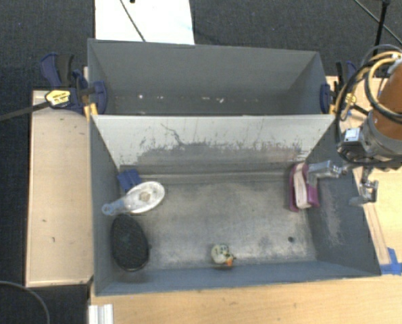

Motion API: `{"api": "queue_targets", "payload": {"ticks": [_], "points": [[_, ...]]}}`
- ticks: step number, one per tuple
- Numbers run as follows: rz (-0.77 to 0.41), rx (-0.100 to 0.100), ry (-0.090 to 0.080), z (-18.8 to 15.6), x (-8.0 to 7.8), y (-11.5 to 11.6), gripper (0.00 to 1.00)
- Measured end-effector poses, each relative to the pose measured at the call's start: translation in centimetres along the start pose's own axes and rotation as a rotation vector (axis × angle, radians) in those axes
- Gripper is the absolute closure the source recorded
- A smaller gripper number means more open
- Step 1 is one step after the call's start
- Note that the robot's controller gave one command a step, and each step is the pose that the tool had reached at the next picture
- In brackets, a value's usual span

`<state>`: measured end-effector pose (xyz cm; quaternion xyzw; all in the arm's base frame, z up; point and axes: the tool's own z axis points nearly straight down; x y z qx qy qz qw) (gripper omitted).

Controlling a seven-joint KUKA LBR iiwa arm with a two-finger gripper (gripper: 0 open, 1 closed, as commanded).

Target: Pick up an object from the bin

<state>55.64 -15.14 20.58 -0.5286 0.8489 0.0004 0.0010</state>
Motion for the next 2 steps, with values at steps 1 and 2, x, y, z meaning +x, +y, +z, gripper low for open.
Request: {"api": "queue_targets", "payload": {"ticks": [1,2], "points": [[-0.216,-0.005,-0.007,11.94,-2.35,-1.80,0.00],[-0.210,-0.003,-0.005,11.66,-2.21,-1.91,1.00]]}}
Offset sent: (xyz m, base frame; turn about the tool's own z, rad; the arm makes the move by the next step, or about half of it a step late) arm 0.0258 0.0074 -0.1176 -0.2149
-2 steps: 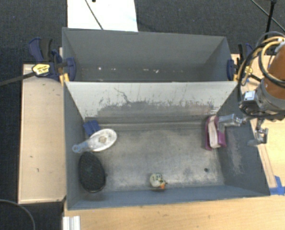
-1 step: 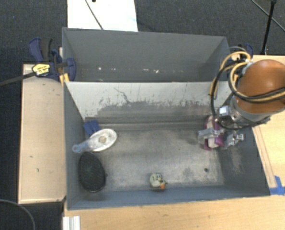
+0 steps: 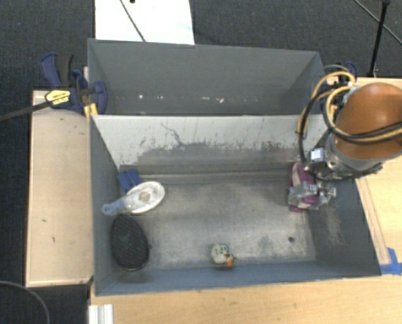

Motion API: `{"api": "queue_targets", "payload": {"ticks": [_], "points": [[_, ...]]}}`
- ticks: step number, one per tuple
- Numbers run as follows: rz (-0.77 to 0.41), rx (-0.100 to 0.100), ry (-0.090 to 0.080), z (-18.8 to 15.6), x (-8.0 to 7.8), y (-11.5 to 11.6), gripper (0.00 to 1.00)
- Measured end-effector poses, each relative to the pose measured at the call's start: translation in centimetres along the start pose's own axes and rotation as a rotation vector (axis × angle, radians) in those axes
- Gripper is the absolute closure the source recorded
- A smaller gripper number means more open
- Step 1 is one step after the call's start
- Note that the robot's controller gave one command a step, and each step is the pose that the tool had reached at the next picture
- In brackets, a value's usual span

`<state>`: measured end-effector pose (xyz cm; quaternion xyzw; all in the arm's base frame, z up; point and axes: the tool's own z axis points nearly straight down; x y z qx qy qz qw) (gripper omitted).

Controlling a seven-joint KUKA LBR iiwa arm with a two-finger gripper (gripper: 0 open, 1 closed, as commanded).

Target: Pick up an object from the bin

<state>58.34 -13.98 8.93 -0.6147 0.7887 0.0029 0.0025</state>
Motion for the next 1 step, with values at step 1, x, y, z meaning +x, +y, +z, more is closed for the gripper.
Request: {"api": "queue_targets", "payload": {"ticks": [1], "points": [[-0.001,0.010,0.006,-14.33,-1.32,2.39,1.00]]}}
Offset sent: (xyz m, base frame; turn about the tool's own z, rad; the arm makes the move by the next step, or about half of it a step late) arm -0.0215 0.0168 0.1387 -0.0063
